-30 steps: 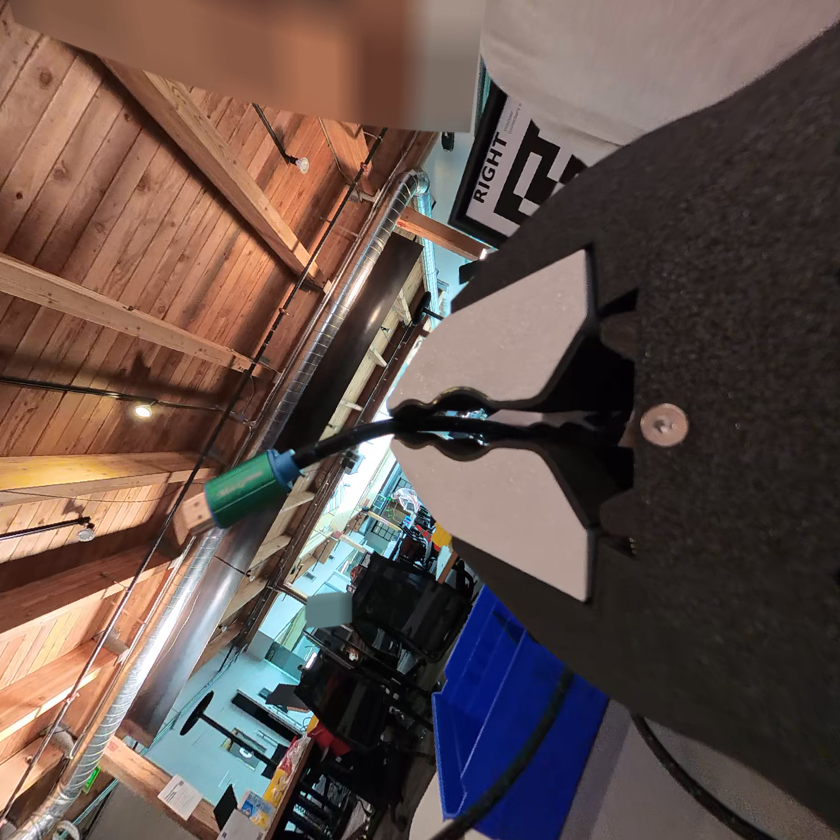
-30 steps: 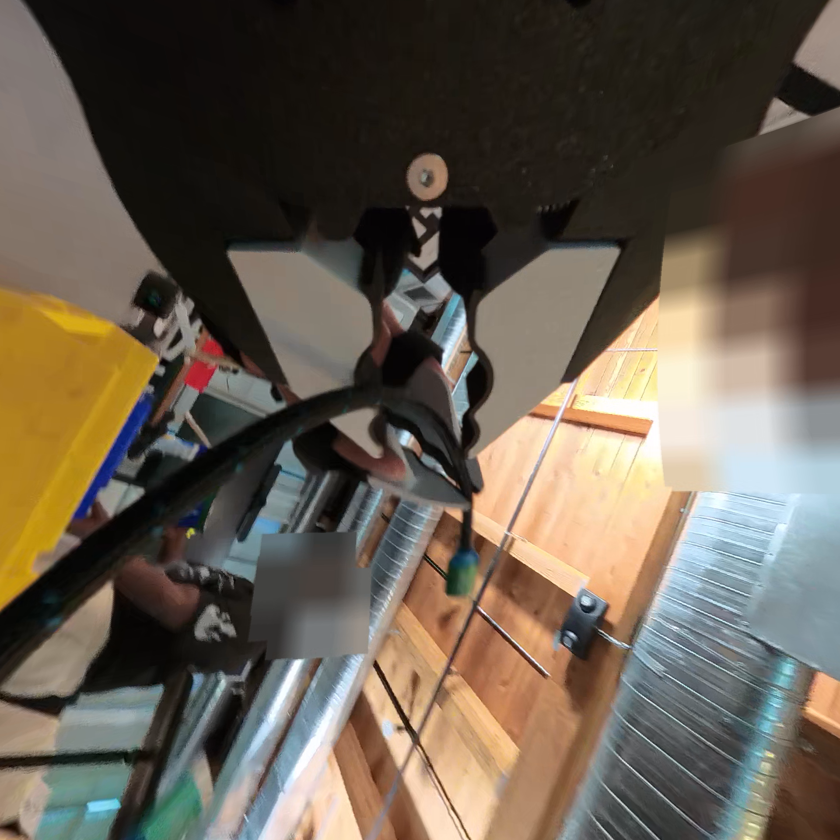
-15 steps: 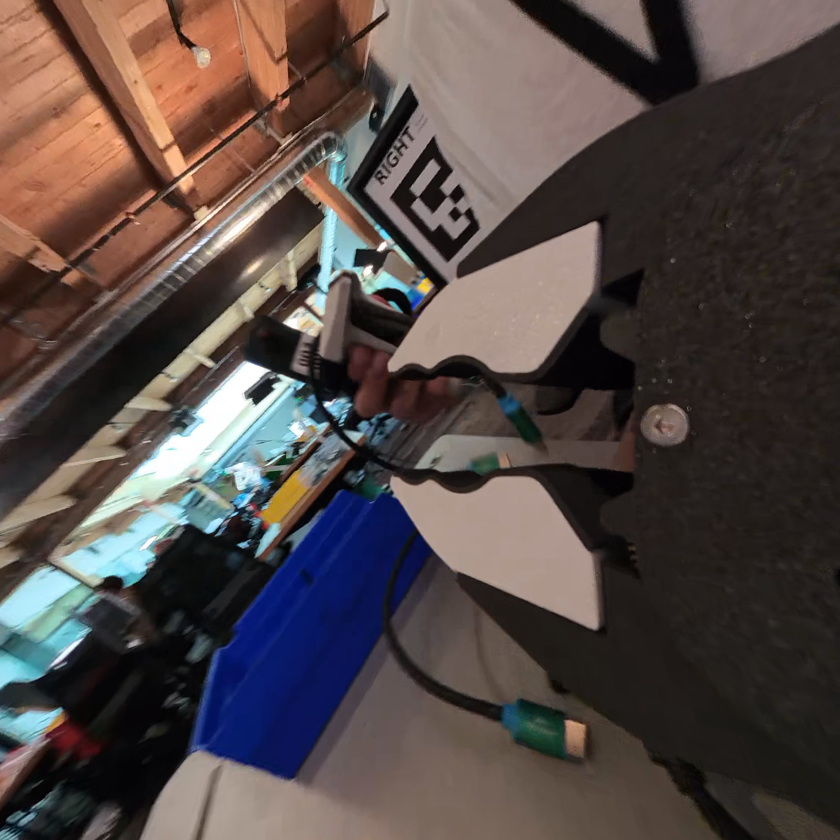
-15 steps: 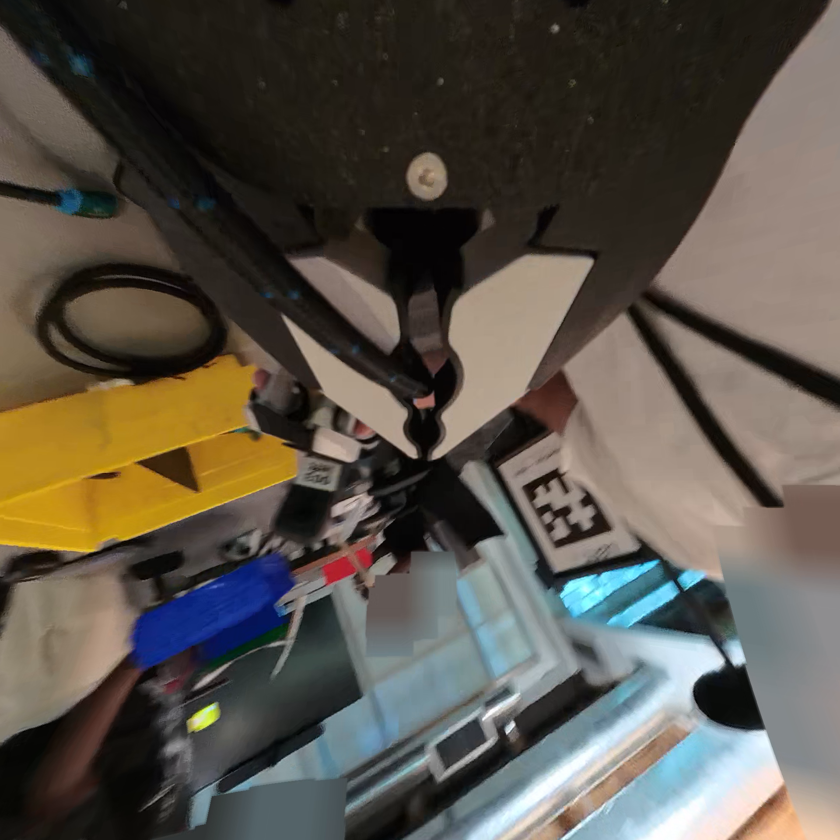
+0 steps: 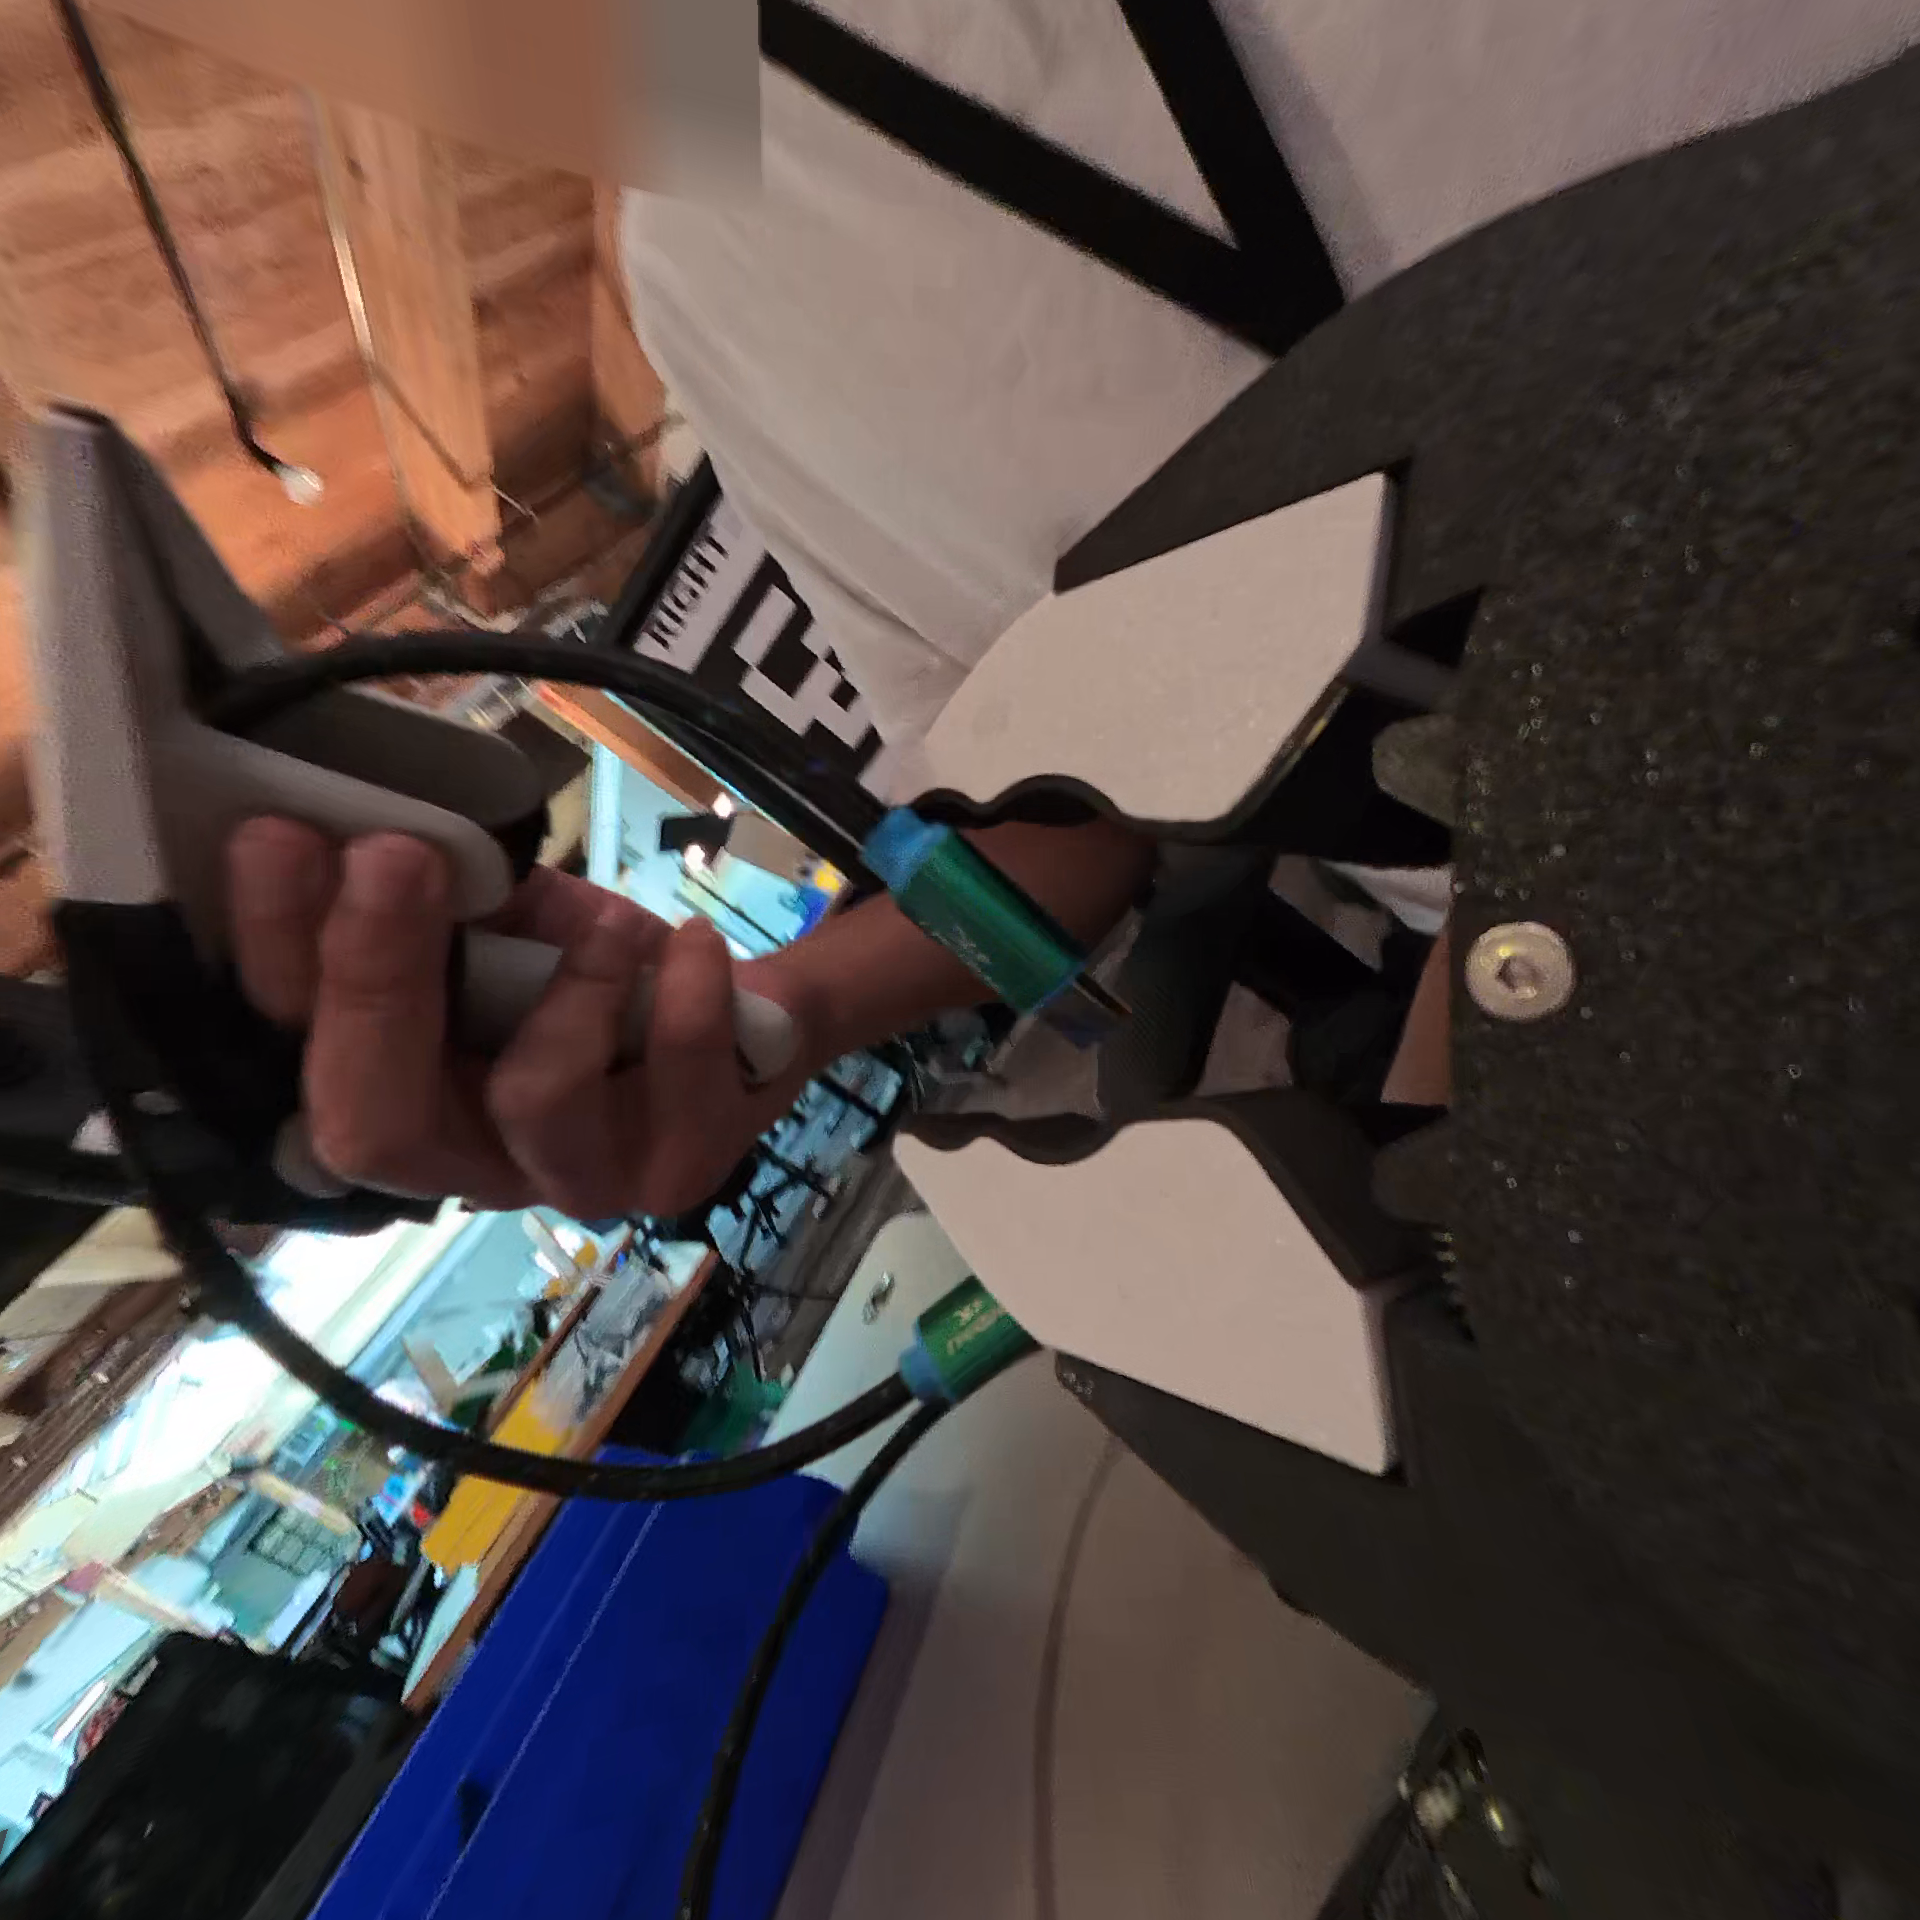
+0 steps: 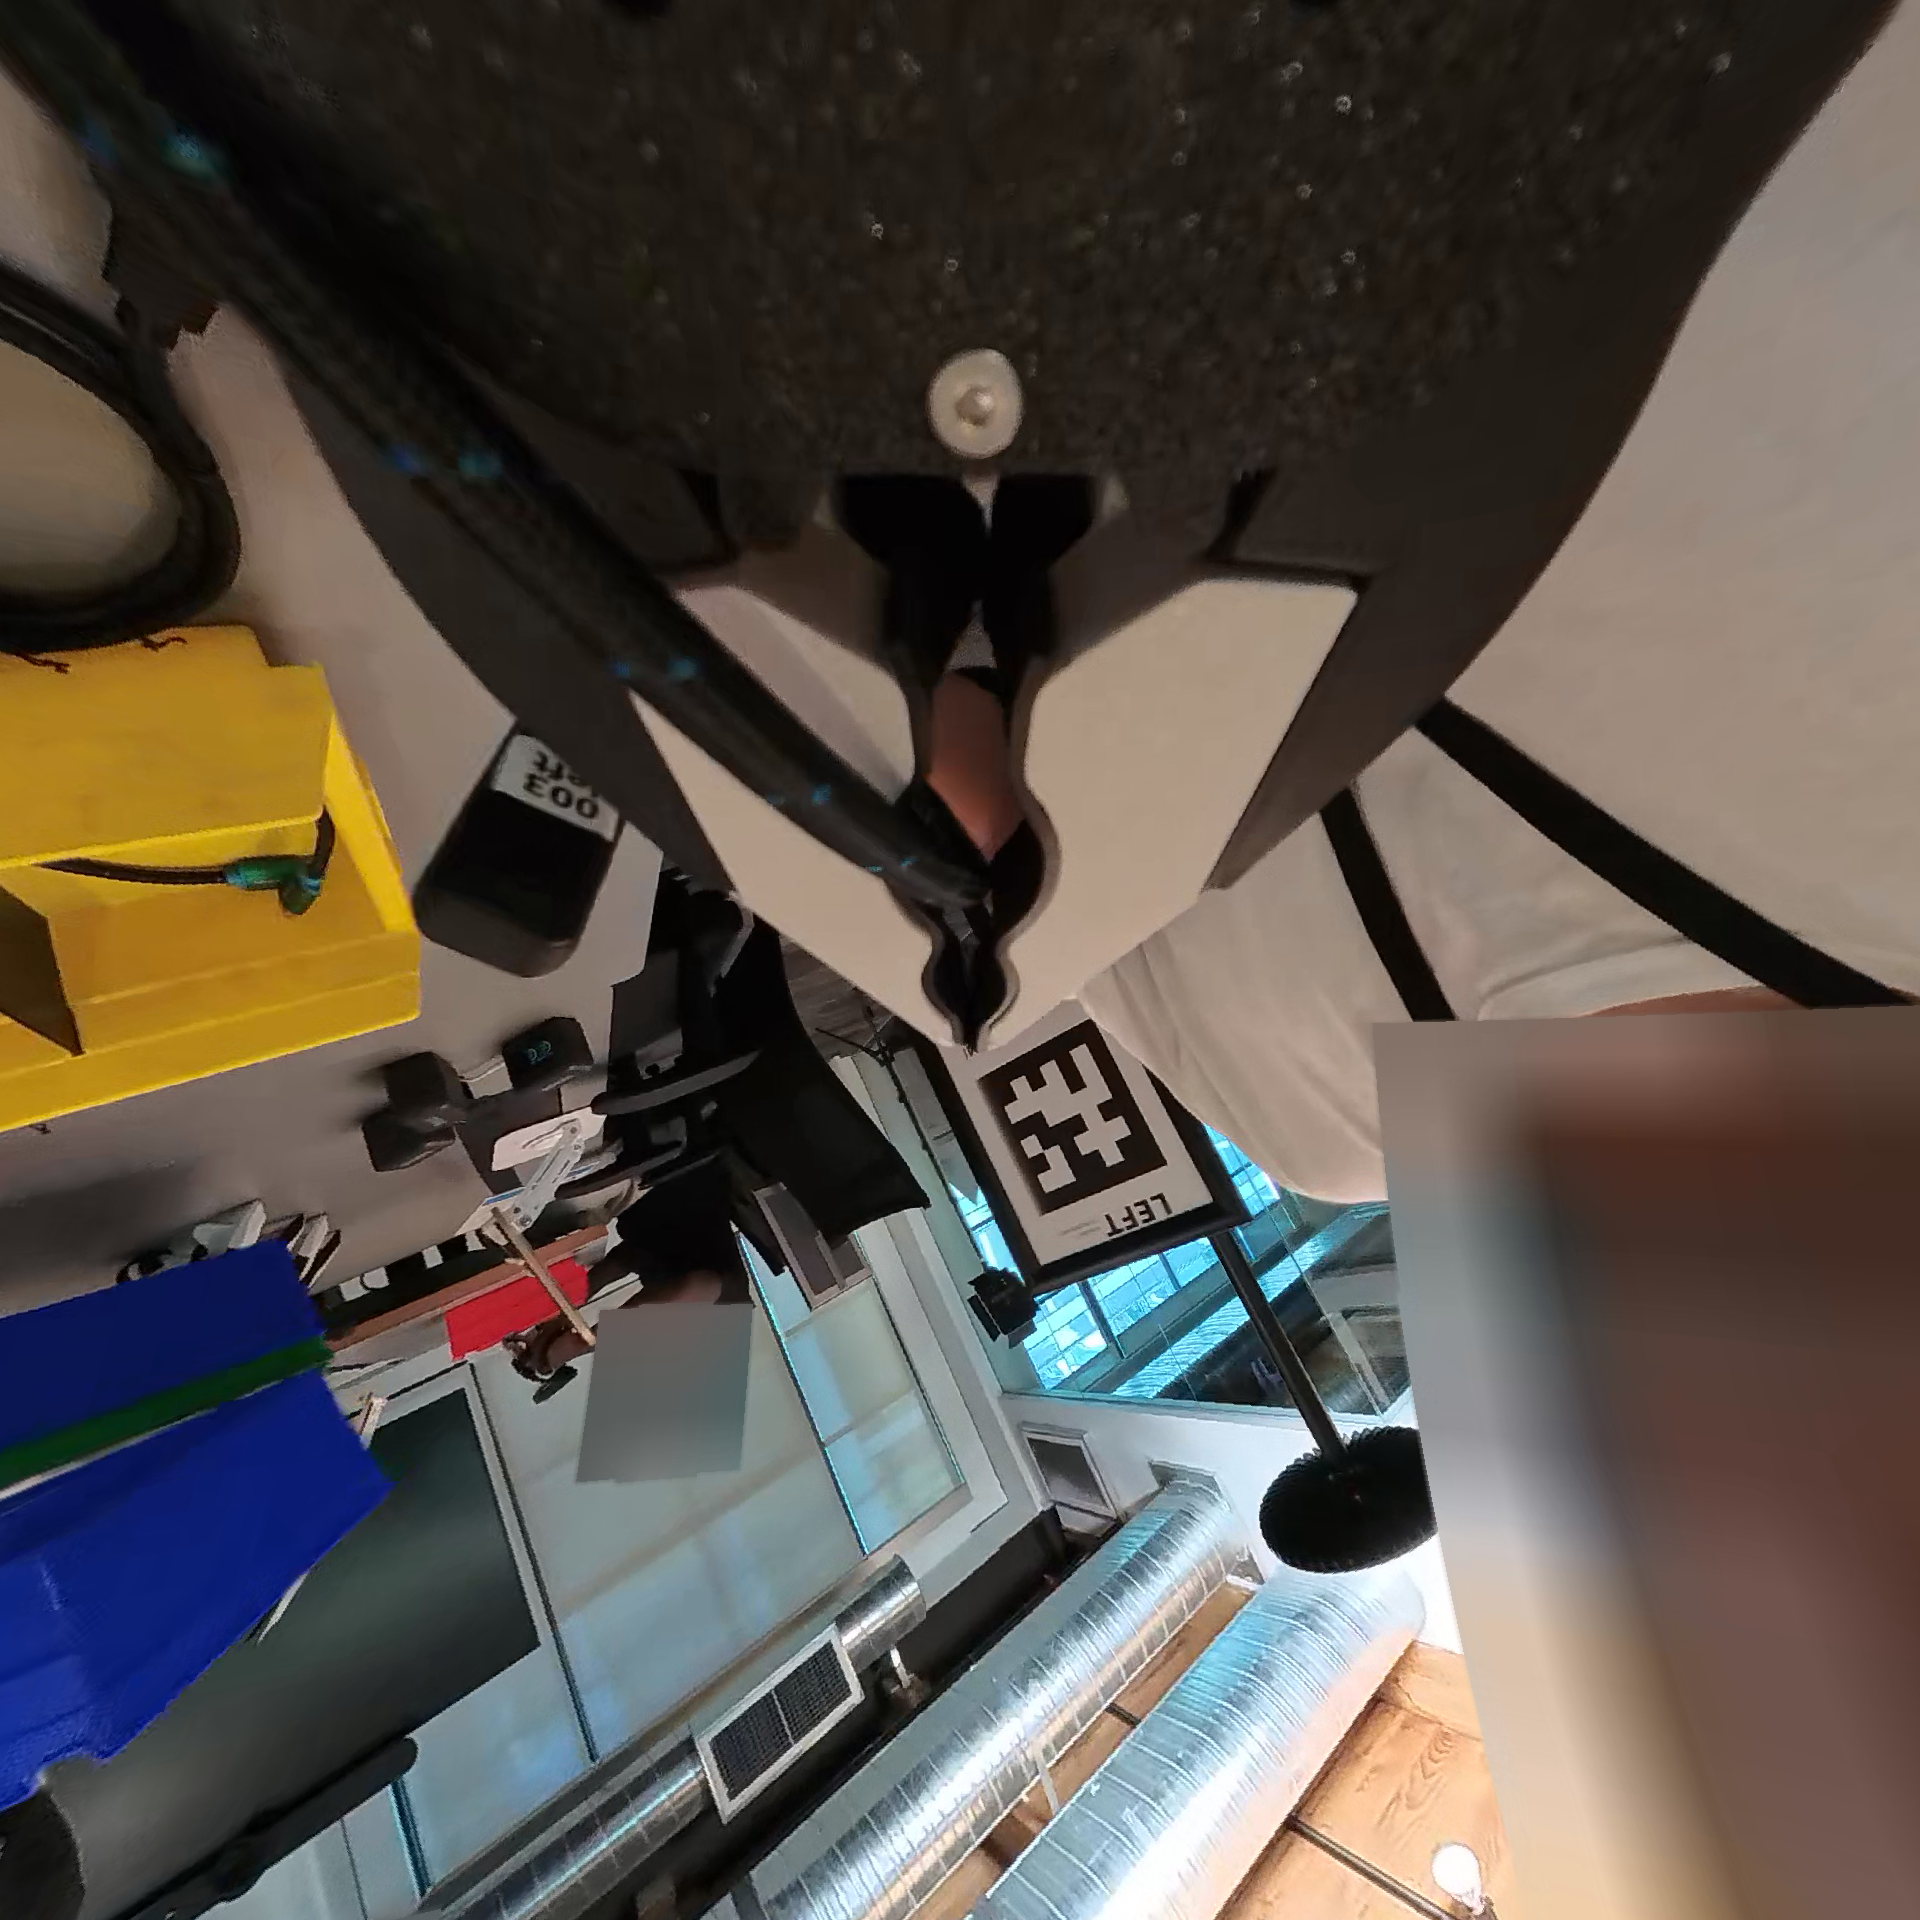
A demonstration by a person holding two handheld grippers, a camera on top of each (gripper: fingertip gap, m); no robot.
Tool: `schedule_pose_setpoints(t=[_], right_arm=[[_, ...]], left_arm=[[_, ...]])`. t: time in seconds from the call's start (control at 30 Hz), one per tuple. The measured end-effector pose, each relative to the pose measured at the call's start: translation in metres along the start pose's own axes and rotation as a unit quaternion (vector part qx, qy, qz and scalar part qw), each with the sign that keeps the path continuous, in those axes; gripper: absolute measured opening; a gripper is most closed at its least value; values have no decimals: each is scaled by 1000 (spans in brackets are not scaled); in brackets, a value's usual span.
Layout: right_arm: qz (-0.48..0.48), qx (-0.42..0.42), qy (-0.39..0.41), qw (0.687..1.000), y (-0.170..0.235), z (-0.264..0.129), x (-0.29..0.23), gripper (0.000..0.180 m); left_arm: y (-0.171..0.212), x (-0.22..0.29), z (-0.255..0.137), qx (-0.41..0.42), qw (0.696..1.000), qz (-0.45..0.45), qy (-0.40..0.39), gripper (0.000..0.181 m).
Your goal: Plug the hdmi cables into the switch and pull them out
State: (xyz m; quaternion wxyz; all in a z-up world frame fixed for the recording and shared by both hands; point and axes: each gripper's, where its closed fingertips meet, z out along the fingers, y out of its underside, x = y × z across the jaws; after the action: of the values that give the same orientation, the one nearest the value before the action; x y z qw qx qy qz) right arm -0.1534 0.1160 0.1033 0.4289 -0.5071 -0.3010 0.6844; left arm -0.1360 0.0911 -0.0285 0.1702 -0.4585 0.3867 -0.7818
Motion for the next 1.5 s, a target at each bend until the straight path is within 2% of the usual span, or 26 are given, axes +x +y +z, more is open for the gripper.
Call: schedule_pose_setpoints(t=[0.07,0.1,0.13,0.23,0.33,0.47,0.53,0.63,0.77,0.9,1.03,1.2,1.3,1.43,1.47,1.5], right_arm=[[3,1,-4,1000,0,4,2,0],[2,-1,1,1000,0,4,5,0],[2,-1,5,1000,0,4,7,0],[8,0,20,1000,-1,-2,14,0],[30,-6,38,999,4,-11,22,0],[63,4,108,992,14,-26,46,5],[59,-17,178,982,33,-33,65,30],[75,-39,221,972,67,-28,76,45],[102,-94,241,961,113,-8,82,36],[105,-127,276,947,125,-14,88,32],[104,-133,284,944,126,-16,92,29],[83,-138,311,937,125,-17,101,24],[66,-154,329,929,128,-18,104,19],[19,-177,360,916,126,-24,106,16],[3,-164,362,918,119,-26,105,0],[-13,-145,366,919,111,-28,105,0]], left_arm=[[3,-3,0,-13,999,33,-26,44],[1,-4,-2,-10,998,50,-37,27],[-2,-5,-5,-3,996,66,-52,23],[-8,-6,-14,3,990,109,-88,18],[-6,-13,-24,-34,969,193,-153,13],[-14,-30,-40,-77,914,302,-261,11],[-22,-38,-47,-95,875,356,-314,10],[-23,-47,-54,-146,803,447,-367,10],[-19,-56,-58,-191,731,520,-398,9],[-15,-60,-62,-225,673,572,-412,9],[-17,-61,-63,-237,632,603,-424,9],[-24,-65,-67,-252,562,636,-464,10],[-22,-71,-68,-258,561,620,-483,10],[-18,-75,-66,-257,583,595,-490,10],[-18,-75,-66,-252,587,592,-491,20],[-16,-73,-65,-245,594,589,-491,18]])
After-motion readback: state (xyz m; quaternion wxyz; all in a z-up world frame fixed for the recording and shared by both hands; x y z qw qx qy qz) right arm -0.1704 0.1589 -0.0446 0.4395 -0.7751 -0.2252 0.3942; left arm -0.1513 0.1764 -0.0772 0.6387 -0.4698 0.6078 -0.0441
